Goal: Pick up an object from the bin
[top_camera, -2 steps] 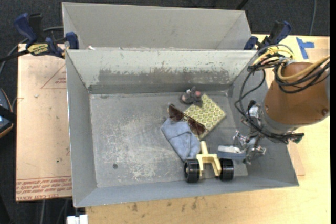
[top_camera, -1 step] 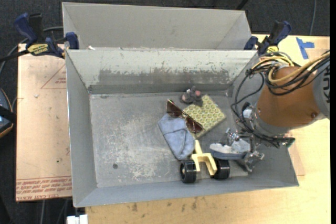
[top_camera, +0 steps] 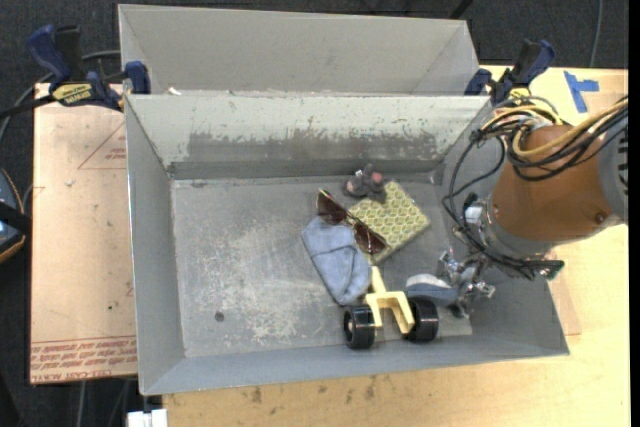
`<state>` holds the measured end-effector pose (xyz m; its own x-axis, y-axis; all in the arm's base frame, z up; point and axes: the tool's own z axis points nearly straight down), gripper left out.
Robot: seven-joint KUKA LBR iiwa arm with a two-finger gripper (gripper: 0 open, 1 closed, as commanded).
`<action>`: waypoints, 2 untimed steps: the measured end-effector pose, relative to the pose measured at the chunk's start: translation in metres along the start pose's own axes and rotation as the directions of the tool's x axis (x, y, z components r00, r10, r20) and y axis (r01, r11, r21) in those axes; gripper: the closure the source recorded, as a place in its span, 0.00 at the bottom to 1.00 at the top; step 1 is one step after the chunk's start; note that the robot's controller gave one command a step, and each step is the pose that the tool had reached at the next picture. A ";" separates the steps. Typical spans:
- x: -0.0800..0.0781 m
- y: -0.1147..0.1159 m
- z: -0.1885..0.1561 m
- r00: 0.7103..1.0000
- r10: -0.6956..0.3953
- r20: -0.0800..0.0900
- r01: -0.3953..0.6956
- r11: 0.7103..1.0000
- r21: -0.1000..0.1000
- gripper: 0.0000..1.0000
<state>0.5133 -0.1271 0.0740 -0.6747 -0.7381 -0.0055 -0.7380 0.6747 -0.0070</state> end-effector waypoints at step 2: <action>0.003 0.004 -0.052 1.000 -0.003 -0.004 0.003 1.000 -0.011 1.00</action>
Offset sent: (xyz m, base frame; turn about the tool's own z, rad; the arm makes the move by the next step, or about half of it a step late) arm -0.0077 -0.0030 0.1408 -0.0142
